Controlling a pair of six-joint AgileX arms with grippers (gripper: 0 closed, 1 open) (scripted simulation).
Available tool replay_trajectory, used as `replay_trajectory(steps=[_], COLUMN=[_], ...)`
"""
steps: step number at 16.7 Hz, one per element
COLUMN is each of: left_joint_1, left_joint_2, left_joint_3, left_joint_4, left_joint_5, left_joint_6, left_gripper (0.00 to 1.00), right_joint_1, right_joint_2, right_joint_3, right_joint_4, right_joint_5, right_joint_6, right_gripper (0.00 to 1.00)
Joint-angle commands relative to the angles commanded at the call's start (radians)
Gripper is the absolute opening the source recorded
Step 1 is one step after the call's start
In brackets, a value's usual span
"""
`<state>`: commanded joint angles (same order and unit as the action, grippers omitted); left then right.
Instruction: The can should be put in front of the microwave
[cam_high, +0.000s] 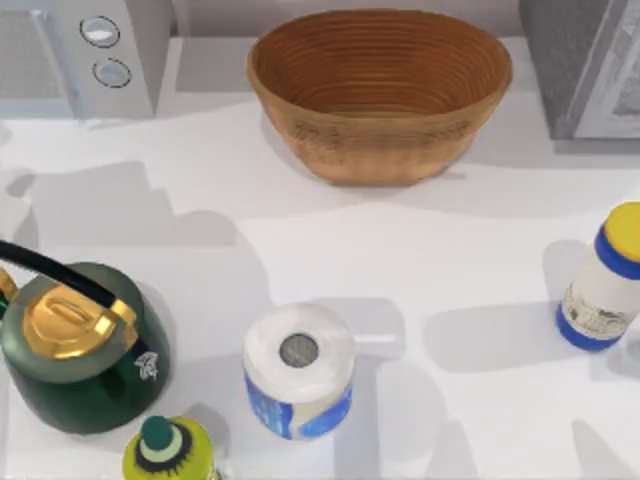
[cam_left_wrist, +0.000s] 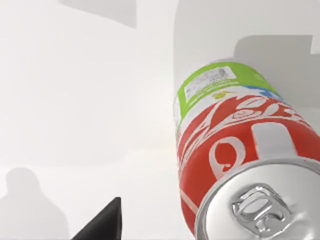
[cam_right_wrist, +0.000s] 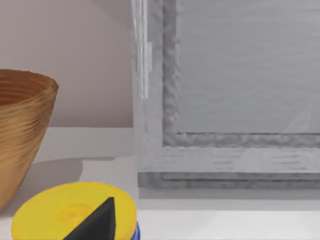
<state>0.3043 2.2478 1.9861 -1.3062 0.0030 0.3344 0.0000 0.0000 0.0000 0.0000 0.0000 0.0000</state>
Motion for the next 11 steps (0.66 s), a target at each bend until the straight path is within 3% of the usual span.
replay_trajectory(steps=[11], left_joint_1=[-0.002], left_joint_2=[0.013], left_joint_3=[0.179], left_joint_4=[-0.167], left_joint_5=[0.0], left_joint_6=[-0.001], left_gripper=[1.0], right_joint_1=[0.0], right_joint_2=[0.0], right_joint_3=[0.0], right_joint_4=[0.0], right_joint_5=[0.0], right_joint_6=[0.0], right_gripper=[1.0])
